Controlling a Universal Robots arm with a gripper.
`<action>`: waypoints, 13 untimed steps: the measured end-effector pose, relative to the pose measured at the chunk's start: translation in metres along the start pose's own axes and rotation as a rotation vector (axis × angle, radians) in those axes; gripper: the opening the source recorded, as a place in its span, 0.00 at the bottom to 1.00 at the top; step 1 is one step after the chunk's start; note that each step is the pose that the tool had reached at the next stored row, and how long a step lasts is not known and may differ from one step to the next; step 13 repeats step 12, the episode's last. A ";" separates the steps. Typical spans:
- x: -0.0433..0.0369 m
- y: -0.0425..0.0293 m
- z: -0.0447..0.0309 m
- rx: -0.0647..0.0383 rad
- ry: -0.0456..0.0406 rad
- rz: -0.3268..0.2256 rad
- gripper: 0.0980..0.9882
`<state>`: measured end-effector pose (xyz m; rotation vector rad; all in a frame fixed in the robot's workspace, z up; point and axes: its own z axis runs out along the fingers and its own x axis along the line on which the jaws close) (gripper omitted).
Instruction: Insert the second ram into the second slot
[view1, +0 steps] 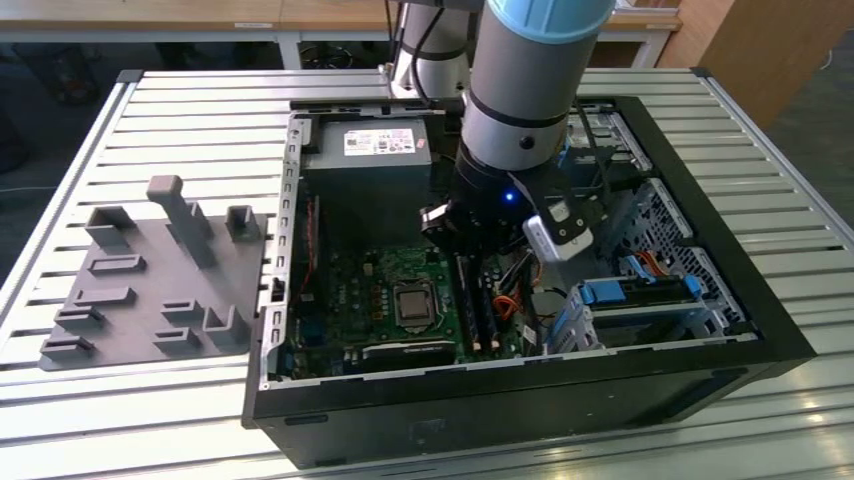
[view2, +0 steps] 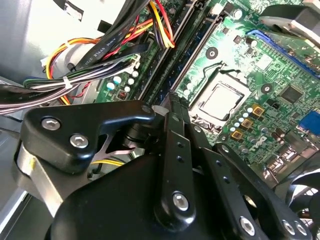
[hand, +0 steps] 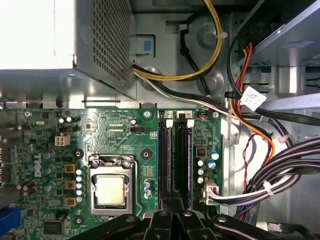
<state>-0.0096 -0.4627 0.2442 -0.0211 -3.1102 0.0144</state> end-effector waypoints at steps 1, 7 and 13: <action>0.0000 0.0000 -0.0010 0.000 0.0001 0.000 0.01; 0.0002 0.0000 -0.0058 0.000 0.0007 0.000 0.01; 0.0002 0.0000 -0.0060 0.000 0.0008 0.000 0.01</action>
